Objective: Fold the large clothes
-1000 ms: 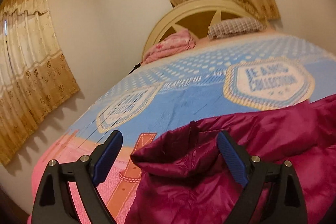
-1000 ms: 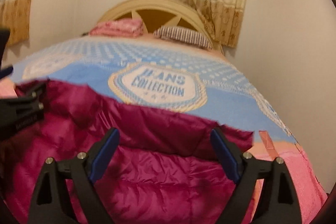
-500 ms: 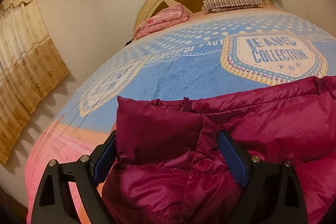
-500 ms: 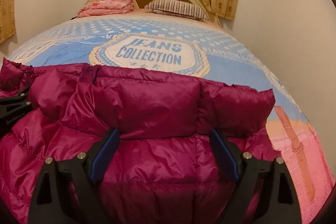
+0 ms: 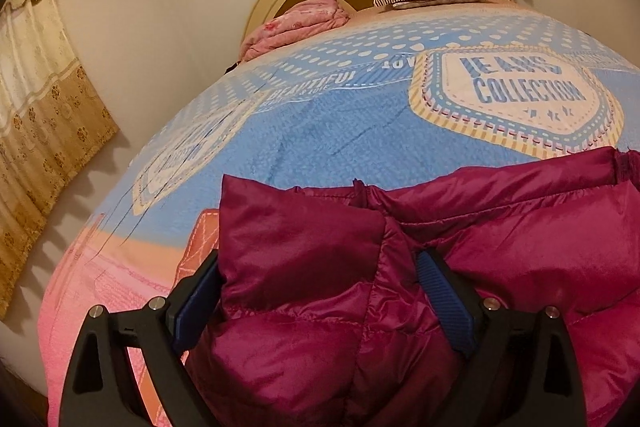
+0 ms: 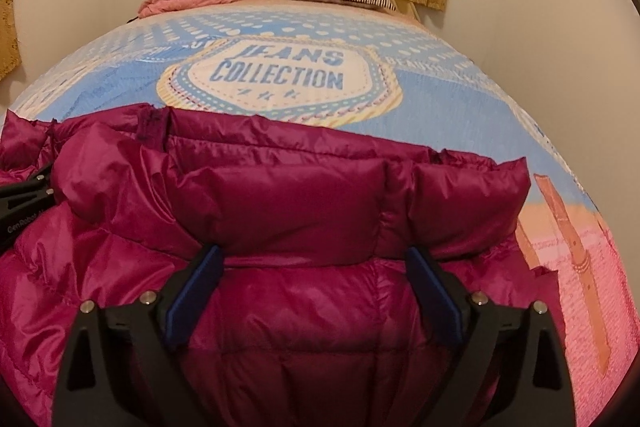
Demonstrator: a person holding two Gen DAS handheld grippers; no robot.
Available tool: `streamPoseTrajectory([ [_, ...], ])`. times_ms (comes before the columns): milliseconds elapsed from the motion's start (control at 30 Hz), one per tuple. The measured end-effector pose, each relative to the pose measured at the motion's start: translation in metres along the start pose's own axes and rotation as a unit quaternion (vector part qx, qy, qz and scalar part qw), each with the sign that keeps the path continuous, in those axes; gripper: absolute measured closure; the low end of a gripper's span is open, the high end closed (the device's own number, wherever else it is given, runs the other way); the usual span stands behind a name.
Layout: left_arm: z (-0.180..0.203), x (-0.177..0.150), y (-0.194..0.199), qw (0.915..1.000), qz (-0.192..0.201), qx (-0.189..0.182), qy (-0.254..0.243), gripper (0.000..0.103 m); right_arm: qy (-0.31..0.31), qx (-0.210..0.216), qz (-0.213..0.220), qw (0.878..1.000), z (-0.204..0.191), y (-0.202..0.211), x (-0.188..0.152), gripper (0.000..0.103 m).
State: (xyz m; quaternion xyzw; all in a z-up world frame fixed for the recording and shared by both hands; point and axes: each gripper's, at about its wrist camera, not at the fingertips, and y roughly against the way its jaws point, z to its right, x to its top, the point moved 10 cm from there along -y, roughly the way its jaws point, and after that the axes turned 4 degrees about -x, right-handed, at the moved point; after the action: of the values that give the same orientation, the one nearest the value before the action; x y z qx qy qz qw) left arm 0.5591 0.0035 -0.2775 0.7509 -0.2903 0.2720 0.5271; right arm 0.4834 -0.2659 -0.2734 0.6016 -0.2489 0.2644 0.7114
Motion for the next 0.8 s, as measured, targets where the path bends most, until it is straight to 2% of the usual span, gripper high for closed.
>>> streamPoseTrajectory([
  [333, 0.004, 0.001, -0.001, 0.9997, -0.002, 0.016, -0.016, 0.007, -0.003, 0.003, -0.015, 1.000, 0.000, -0.006, -0.004, 0.007],
  [433, 0.001, 0.007, 0.011, 0.9997, 0.008, 0.018, -0.017, 0.007, -0.002, 0.011, -0.021, 1.000, -0.001, -0.004, -0.004, 0.007],
  [467, -0.001, 0.013, 0.023, 0.9997, 0.020, 0.005, -0.008, 0.007, -0.004, 0.021, -0.024, 0.999, 0.001, 0.001, -0.003, 0.009],
  [500, -0.003, 0.018, 0.034, 0.9994, 0.035, -0.003, 0.001, 0.007, -0.013, 0.032, -0.015, 0.999, 0.004, 0.011, 0.000, 0.009],
  [600, 0.002, 0.034, 0.065, 0.9966, 0.075, -0.031, 0.016, 0.007, -0.052, 0.038, 0.051, 0.997, 0.024, 0.048, 0.019, 0.008],
  [667, 0.022, 0.037, 0.073, 0.9957, 0.076, -0.053, -0.006, 0.007, -0.070, 0.041, 0.059, 0.995, 0.034, 0.053, 0.027, 0.008],
  [733, 0.036, 0.035, 0.072, 0.9957, 0.075, -0.045, -0.032, 0.007, -0.080, 0.021, 0.050, 0.995, 0.048, 0.041, 0.030, 0.009],
  [767, 0.044, 0.032, 0.068, 0.9955, 0.072, -0.040, -0.046, 0.007, -0.088, 0.013, 0.041, 0.995, 0.056, 0.032, 0.027, 0.018],
  [800, 0.051, 0.027, 0.061, 0.9956, 0.064, -0.039, -0.057, 0.007, -0.099, 0.013, 0.025, 0.995, 0.062, 0.021, 0.020, 0.032],
])
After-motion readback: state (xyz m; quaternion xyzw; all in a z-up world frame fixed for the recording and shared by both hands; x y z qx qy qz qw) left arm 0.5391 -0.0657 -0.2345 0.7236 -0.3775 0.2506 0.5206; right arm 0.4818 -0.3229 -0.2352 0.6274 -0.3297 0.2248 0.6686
